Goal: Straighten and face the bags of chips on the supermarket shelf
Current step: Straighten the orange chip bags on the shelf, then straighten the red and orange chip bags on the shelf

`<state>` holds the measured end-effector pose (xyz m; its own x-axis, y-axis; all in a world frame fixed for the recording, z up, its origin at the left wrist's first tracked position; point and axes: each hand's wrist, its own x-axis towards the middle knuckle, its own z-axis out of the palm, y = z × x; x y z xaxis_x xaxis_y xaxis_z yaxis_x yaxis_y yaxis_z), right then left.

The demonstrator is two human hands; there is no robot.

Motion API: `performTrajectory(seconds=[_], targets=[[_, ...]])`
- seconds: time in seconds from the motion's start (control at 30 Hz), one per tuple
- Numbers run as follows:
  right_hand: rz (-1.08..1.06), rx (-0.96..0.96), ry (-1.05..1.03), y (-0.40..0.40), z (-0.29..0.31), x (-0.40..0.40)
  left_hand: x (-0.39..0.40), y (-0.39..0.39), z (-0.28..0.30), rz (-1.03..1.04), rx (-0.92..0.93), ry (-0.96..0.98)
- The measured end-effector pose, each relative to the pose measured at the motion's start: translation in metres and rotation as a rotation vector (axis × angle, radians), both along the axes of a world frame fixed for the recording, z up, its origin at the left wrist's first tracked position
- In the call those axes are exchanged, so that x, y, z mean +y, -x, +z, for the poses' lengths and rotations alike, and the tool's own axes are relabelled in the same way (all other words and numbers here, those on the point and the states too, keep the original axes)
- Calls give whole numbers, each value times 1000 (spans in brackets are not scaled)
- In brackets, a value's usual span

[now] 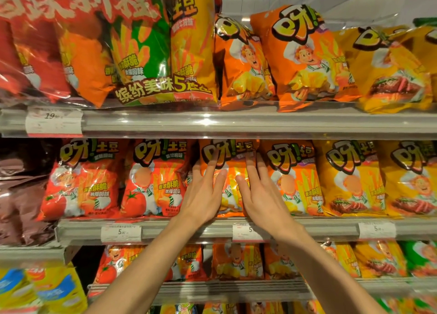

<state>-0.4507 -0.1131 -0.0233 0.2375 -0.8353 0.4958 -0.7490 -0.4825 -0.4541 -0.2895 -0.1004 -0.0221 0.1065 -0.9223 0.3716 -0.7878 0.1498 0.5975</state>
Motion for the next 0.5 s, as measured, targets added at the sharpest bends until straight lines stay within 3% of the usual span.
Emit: performTrajectory(seconds=[0.23, 0.37, 0.5], targets=[[80, -146, -93, 12, 7, 11, 21, -11, 2, -21, 64, 117], [99, -324, -129, 31, 3, 27, 48, -22, 1, -41, 85, 201], [157, -492, -178, 49, -16, 49, 82, -22, -7, -93, 218, 117]])
